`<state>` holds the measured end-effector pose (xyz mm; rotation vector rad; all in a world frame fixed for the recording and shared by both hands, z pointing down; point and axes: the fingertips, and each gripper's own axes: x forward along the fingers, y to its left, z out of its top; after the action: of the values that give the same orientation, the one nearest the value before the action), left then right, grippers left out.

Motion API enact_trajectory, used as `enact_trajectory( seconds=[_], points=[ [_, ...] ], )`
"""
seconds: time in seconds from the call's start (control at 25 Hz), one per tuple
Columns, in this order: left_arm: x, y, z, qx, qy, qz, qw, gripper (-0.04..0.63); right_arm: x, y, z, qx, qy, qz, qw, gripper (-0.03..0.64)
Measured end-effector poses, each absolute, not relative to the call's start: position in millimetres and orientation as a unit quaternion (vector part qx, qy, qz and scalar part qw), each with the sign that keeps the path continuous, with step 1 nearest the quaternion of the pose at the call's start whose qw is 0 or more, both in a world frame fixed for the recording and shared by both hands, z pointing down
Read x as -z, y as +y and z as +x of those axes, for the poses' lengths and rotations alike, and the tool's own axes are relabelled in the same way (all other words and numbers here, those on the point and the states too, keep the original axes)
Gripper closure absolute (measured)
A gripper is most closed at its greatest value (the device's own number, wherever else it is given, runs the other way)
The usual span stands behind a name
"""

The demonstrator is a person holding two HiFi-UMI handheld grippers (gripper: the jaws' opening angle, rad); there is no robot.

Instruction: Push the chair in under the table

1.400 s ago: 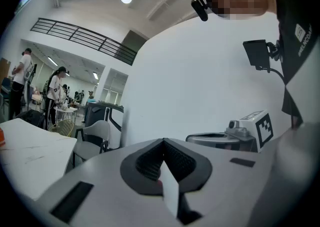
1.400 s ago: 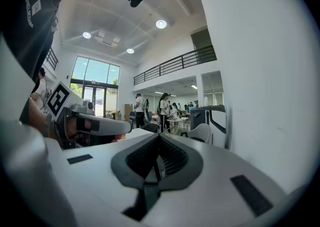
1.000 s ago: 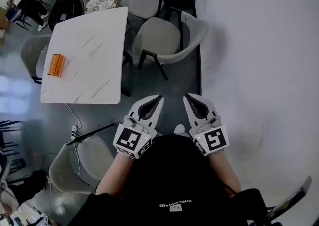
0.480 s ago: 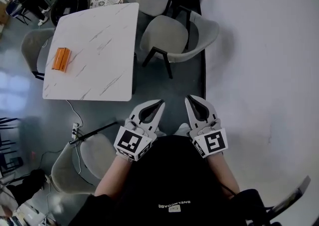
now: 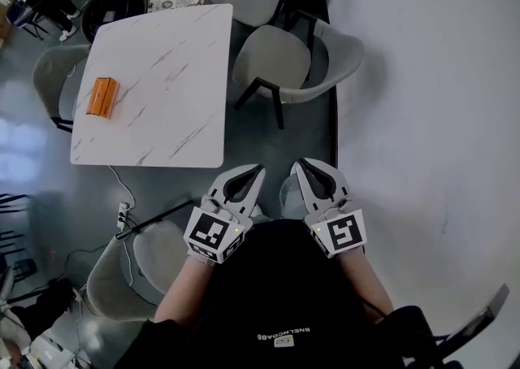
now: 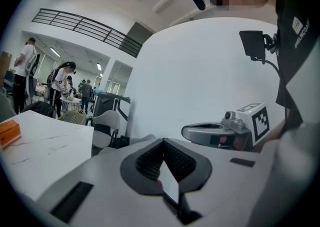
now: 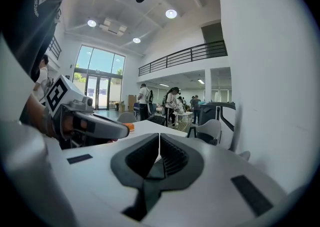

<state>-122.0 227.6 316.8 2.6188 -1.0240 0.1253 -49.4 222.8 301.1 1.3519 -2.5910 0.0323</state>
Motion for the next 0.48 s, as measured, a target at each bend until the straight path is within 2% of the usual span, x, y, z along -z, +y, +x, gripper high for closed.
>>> enact_trajectory(
  seconds=[0.48],
  points=[
    [-330.3,174.4,-114.9,-0.072,-0.391,0.902,0.171,0.594,-311.4,153.4,-44.3,-0.033,-0.902,0.417,0.104,0.606]
  ],
)
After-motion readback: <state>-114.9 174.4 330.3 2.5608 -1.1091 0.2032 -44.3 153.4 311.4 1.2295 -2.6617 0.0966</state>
